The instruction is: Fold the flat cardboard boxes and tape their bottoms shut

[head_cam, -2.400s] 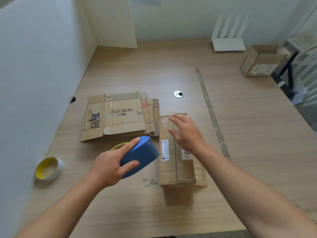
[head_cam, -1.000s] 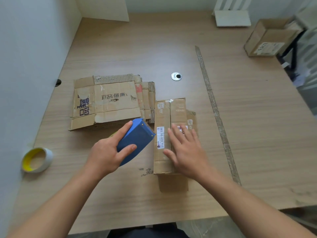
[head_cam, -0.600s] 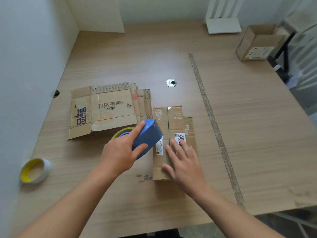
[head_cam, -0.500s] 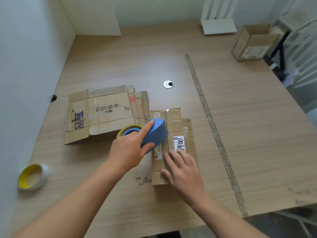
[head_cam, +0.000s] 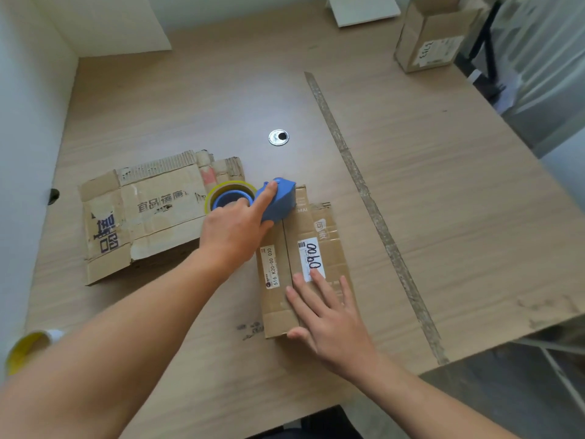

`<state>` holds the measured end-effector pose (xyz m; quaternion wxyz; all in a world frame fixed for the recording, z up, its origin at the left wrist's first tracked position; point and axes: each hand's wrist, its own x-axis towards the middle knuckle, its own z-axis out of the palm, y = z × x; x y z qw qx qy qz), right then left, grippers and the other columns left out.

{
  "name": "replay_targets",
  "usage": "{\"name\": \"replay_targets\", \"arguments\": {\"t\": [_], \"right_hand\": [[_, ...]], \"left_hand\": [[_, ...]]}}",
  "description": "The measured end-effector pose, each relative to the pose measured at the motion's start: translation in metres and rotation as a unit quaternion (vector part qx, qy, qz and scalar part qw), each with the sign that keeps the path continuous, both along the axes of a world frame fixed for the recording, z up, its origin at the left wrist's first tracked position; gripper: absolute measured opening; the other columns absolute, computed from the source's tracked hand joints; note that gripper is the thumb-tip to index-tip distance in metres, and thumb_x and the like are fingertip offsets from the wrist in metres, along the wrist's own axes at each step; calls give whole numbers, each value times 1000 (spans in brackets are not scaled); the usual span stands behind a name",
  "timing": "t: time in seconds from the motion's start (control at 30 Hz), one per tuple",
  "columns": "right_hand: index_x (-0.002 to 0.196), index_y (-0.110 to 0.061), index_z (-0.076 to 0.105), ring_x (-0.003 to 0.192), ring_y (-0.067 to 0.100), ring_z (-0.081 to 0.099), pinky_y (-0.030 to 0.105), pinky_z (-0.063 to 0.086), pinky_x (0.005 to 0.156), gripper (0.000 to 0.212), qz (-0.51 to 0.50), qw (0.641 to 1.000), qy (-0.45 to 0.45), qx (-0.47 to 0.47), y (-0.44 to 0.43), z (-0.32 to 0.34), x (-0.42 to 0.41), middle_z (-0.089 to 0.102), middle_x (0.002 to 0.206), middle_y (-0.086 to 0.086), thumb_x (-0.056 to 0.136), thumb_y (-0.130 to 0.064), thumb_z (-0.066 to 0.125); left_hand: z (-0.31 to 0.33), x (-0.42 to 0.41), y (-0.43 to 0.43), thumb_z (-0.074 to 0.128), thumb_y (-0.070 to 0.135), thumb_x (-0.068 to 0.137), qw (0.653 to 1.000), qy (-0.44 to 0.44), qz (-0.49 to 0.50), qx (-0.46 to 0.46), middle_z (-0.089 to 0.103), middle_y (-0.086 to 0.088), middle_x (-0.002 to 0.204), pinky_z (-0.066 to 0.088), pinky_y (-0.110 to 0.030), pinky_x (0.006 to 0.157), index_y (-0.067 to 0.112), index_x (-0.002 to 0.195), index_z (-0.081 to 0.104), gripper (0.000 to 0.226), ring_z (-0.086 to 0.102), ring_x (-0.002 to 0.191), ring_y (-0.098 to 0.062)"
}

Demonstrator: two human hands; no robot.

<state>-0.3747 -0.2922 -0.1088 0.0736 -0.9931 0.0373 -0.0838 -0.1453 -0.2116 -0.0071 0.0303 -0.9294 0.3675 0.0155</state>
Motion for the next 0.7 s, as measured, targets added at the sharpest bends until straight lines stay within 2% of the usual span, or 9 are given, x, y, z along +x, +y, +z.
{"name": "replay_targets", "arguments": {"t": [0.2, 0.4, 0.57, 0.7], "right_hand": [[147, -27, 42, 147, 27, 31, 68, 34, 107, 64, 19, 999, -30, -3, -3, -4, -1, 38, 157, 0, 95, -64, 36], [146, -24, 42, 145, 33, 34, 71, 38, 101, 76, 34, 999, -21, -10, -4, -3, -2, 40, 156, 6, 79, -49, 67], [148, -25, 40, 147, 32, 28, 63, 40, 105, 80, 32, 999, -5, 28, -2, 6, 0, 37, 158, 5, 78, -37, 76], [146, -24, 47, 145, 33, 32, 50, 46, 102, 78, 39, 995, -10, 93, -8, 8, 10, 41, 156, 5, 76, -29, 81]], "left_hand": [[0, 24, -13, 45, 51, 99, 999, 23, 37, -23, 58, -8, 107, 44, -38, 64, 44, 153, 6, 67, 61, 88, -32], [1, 35, -24, 48, 48, 98, 997, 44, 54, -39, 61, -10, 107, 41, -38, 69, 44, 151, 13, 64, 61, 94, -35], [10, 41, -24, 48, 44, 99, 996, 57, 60, -26, 62, -13, 109, 39, -39, 72, 46, 152, 13, 63, 59, 97, -38], [19, 33, 3, 48, 46, 99, 996, 40, 67, -45, 63, -10, 107, 40, -38, 67, 45, 151, 15, 62, 59, 91, -35]]}}
